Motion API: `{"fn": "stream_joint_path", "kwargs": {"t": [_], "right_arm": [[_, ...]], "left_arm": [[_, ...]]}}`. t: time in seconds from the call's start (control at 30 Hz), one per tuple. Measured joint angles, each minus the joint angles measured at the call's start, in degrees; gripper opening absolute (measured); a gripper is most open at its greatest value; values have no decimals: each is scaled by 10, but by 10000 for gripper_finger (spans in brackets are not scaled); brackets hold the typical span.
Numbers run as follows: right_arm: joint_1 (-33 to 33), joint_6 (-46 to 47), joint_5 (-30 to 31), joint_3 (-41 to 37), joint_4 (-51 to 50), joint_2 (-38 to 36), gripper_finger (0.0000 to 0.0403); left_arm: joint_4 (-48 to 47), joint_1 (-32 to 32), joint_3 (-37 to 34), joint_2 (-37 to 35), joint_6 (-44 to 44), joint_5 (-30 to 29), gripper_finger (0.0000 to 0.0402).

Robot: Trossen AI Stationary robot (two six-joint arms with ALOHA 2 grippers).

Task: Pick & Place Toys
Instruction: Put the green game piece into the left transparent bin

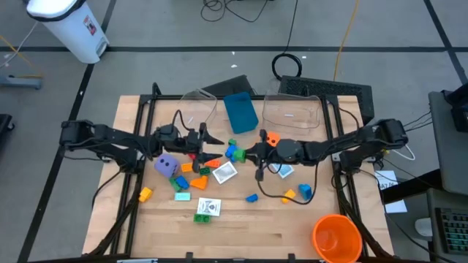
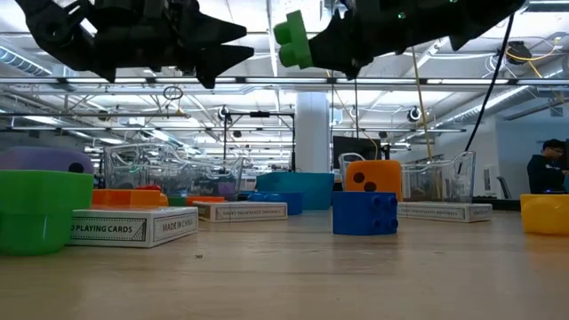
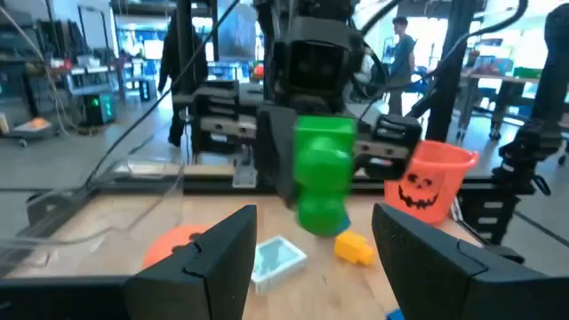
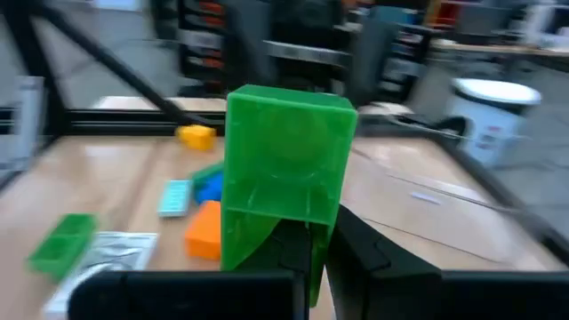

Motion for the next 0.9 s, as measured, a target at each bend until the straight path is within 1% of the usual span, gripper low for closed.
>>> {"fn": "stream_joint_path", "kwargs": {"t": [0.07, 0.2, 0.37, 0.53, 0.73, 0.9], "right_arm": [[0, -4, -23, 0, 12, 6, 11], [1, -4, -22, 0, 13, 9, 11], [0, -4, -23, 0, 14, 9, 11], [0, -4, -23, 0, 14, 9, 11], [0, -6, -23, 0, 14, 9, 11], [0, -16, -23, 0, 18, 9, 11]], "left_arm": [[18, 0, 1, 14, 2, 5, 230], [20, 0, 30, 41, 4, 47, 230], [5, -1, 95, 95, 4, 101, 230], [-10, -4, 154, 145, 11, 131, 230], [-13, -5, 190, 184, 18, 145, 230], [-20, -5, 191, 185, 32, 146, 230]]}}
